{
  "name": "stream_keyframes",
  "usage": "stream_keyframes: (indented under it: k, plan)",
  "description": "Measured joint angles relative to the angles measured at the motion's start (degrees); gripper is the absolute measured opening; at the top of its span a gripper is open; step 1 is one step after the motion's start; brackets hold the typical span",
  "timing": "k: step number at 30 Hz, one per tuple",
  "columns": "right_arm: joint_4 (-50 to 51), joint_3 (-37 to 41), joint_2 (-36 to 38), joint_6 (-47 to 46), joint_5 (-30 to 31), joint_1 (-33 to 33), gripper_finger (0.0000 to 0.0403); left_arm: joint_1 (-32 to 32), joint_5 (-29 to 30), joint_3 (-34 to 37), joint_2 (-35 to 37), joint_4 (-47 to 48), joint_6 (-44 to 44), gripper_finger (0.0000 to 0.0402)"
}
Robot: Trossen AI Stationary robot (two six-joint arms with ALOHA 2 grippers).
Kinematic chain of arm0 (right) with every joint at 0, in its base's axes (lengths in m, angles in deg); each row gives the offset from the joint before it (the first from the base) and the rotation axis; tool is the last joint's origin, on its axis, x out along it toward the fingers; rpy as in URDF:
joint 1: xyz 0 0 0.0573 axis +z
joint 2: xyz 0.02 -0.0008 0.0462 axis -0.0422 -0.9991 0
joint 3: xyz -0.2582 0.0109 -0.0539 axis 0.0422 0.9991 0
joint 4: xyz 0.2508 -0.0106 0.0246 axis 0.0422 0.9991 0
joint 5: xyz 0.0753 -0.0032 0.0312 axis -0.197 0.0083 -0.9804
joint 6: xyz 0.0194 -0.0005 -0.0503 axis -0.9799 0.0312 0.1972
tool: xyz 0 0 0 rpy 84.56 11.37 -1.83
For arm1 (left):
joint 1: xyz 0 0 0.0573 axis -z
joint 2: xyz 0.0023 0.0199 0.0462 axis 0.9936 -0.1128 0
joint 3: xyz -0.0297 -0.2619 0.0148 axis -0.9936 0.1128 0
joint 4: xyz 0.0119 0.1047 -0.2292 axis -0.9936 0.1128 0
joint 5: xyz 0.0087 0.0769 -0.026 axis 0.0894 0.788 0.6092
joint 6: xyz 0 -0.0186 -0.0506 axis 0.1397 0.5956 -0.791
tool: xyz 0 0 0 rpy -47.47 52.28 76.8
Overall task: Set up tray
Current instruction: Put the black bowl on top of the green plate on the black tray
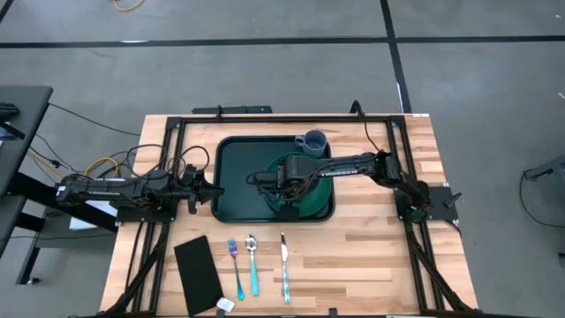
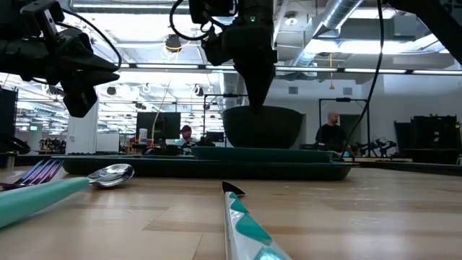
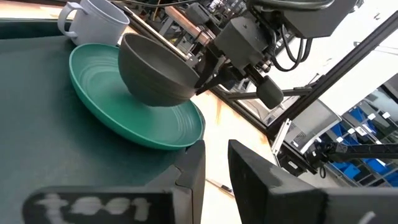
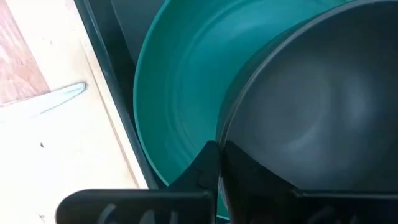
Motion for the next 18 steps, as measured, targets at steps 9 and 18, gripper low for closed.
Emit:
stream_keyframes:
  k: [9, 18]
  plan:
    - [-0.2, 0.0, -0.8, -0.5, -1.2, 0.0, 0.0, 0.0, 0.0, 0.0, 0.0, 0.1, 0.1, 0.0057]
    - [-0.1, 0.0, -0.7, -1.5, -1.1, -0.1, 0.0, 0.0, -1.0, 0.0, 0.0, 0.8, 2.4, 0.0057]
